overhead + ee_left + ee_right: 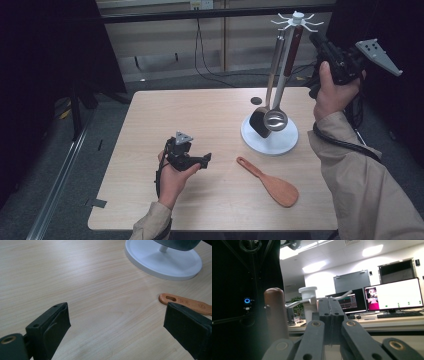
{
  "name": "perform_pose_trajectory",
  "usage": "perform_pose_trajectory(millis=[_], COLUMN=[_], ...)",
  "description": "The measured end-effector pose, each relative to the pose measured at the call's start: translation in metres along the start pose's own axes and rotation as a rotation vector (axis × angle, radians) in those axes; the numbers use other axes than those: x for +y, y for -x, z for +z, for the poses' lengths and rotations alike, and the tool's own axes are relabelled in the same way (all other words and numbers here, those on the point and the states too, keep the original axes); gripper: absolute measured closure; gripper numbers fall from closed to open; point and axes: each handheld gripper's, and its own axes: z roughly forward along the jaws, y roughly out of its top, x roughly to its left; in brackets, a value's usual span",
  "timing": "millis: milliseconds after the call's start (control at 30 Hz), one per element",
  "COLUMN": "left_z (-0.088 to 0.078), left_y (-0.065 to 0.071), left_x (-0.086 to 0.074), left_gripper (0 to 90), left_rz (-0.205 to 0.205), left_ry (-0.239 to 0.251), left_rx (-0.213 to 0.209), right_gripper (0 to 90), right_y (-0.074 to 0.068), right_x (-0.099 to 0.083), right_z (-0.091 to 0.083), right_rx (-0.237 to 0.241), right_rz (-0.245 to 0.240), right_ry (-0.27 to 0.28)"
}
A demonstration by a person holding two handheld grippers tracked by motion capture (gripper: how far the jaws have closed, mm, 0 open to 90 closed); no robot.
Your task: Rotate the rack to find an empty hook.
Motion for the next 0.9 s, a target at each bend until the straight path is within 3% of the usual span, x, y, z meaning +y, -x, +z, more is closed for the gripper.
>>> perform_pose_trajectory(millis=[433,900], left_z=[0.000,-0.001], left_y=[0.001,0.002], left_x=[0.001,0.001], left_gripper=[6.3,6.3], left_rz=[0.002,0.001], left_ry=[0.004,0.008], left_rx=[0.005,0.007], right_gripper=[90.0,90.0], right_y=[-0.012,-0.022], right_x=[0.001,-0.002], right_z=[-0.001,0.002], right_rx=[0.045,0.068], right_rz=[-0.027,-0.018], right_ry=[-0.008,-0.017])
